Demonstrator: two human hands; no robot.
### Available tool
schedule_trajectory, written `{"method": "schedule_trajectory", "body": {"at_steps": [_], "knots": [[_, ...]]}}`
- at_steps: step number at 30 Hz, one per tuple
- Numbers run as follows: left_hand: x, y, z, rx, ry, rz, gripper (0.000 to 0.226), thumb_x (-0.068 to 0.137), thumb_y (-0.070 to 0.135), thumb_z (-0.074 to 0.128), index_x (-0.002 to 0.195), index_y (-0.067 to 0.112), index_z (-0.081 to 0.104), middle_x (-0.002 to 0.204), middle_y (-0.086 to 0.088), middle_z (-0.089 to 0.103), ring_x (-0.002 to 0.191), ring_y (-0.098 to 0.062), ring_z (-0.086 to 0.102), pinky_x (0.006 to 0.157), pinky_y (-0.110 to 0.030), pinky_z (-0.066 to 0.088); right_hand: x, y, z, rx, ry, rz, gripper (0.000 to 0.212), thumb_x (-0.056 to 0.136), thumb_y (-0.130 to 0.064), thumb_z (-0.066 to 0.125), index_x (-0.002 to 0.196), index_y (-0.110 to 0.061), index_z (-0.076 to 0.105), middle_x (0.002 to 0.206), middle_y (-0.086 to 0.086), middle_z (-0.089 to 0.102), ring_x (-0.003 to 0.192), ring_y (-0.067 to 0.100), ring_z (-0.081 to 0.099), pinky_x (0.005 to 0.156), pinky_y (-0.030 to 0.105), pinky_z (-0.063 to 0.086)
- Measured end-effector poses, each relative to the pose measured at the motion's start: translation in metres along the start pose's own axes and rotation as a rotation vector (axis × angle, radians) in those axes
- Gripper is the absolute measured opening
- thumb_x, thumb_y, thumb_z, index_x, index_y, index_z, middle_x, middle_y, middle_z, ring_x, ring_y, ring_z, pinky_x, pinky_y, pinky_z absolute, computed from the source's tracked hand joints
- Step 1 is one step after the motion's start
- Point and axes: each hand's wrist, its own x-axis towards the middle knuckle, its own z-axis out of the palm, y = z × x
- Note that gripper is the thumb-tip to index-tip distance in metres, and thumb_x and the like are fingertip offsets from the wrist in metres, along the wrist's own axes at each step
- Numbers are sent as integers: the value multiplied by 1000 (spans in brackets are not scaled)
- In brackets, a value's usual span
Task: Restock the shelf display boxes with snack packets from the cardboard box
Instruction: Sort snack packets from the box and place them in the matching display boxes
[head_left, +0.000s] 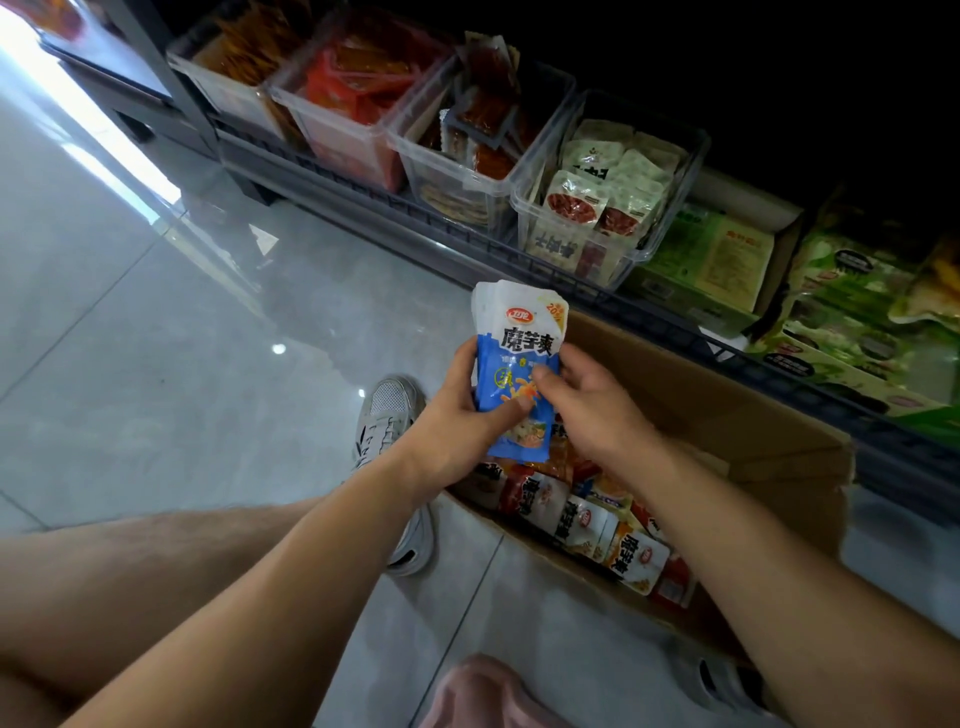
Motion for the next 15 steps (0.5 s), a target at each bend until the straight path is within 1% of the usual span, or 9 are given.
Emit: {"method": "schedule_trajectory", "body": {"at_steps": [2,3,6,7,9,10,12,15], "knots": [[-1,0,1,15,-7,2,62,98,3,64,146,30,35,128,-6,69,113,-24,72,93,-42,61,0,2,1,-46,-14,-31,30,101,-18,58,126,-34,57,122,-9,70,111,5,67,90,30,56],[-2,0,1,16,-10,-3,60,99,3,63,144,31,36,130,-8,68,113,-24,72,93,-45,61,-1,3,1,-53,-17,-43,30,99,-17,60,123,-35,58,122,-9,70,111,6,67,92,33,56],[-3,0,0,-11,-30,-59,55,98,8,65,138,37,39,126,-4,68,104,-26,75,84,-59,61,-3,4,-1,-38,-3,-38,30,95,-18,67,121,-33,61,115,-6,73,104,8,70,89,37,59],[-3,0,-1,-20,-33,-72,56,98,9,66,138,38,40,123,-2,69,102,-27,76,79,-60,62,-3,6,-2,-23,9,-34,30,94,-18,68,120,-31,62,112,-5,74,102,9,71,88,37,60],[-3,0,-2,-33,-34,-77,58,97,11,68,137,41,40,119,-1,72,98,-29,76,65,-51,64,-3,6,-3,25,44,-26,26,94,-17,69,115,-31,63,104,-5,76,96,10,73,84,34,60],[-3,0,-3,-31,-30,-75,58,96,12,70,135,45,41,118,-1,72,97,-30,77,61,-46,64,-3,6,-4,60,61,-19,23,94,-15,68,111,-31,63,100,-6,77,95,10,73,82,31,59],[-4,0,-2,-31,-32,-80,56,95,13,71,124,51,43,119,-4,73,96,-30,77,61,-42,65,-1,7,-4,129,93,5,20,94,-13,68,106,-29,63,96,-6,78,92,11,74,79,29,57],[-3,-2,0,-88,-34,-96,54,95,8,70,118,50,46,118,-5,74,96,-33,77,65,-45,65,3,7,-5,149,122,29,20,92,-15,71,108,-24,64,97,-2,78,93,16,74,81,35,57]]}}
